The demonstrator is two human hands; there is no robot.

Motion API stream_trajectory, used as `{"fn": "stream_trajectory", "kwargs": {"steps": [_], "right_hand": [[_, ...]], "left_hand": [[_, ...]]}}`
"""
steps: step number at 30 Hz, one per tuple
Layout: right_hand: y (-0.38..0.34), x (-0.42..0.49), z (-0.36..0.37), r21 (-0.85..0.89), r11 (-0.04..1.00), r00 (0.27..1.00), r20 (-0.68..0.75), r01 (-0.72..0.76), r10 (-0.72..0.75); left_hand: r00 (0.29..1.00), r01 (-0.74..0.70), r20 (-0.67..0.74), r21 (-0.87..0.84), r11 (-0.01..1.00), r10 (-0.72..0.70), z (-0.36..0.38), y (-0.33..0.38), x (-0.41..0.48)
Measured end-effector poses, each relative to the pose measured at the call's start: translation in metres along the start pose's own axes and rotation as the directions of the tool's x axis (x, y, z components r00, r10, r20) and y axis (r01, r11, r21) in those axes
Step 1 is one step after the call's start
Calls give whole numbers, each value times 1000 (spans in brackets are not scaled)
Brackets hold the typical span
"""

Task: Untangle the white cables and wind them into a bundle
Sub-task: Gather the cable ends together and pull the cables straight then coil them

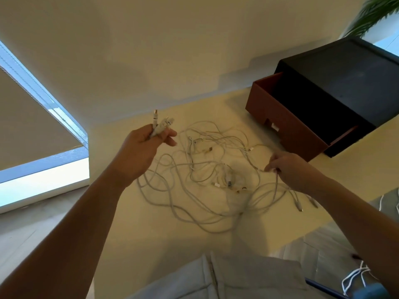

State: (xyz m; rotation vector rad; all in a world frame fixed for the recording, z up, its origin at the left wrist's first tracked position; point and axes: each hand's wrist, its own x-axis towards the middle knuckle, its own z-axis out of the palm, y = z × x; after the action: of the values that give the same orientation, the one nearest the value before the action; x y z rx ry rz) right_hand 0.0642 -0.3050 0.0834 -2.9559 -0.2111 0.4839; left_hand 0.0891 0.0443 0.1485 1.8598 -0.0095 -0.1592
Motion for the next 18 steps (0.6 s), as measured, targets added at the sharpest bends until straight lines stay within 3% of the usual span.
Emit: {"fn": "stream_trajectory", "kwargs": {"steps": [4,6,9,12,15,18], "right_hand": [[8,-3,7,-218,976,984,164,-25,62],[4,-1,8,-285,959,986,163,11,37],[-19,11,10,-184,981,995,90,60,-44],[-66,25,14,27,978,978,5,209,-209],[-122,38,16,176,893,910,-66,414,-408],[-179,52,20,257,810,847,-78,527,-526]], "left_hand": [[998,19,-67,-26,999,-21,-7,1,1],[995,34,-91,-71,997,-40,-7,1,1],[994,53,-92,-154,987,-67,-5,4,-1],[993,65,-75,-248,966,-86,-5,9,-3],[992,64,-78,-333,941,-95,-8,13,-5],[991,53,-94,-397,916,-98,-12,20,-9]]}}
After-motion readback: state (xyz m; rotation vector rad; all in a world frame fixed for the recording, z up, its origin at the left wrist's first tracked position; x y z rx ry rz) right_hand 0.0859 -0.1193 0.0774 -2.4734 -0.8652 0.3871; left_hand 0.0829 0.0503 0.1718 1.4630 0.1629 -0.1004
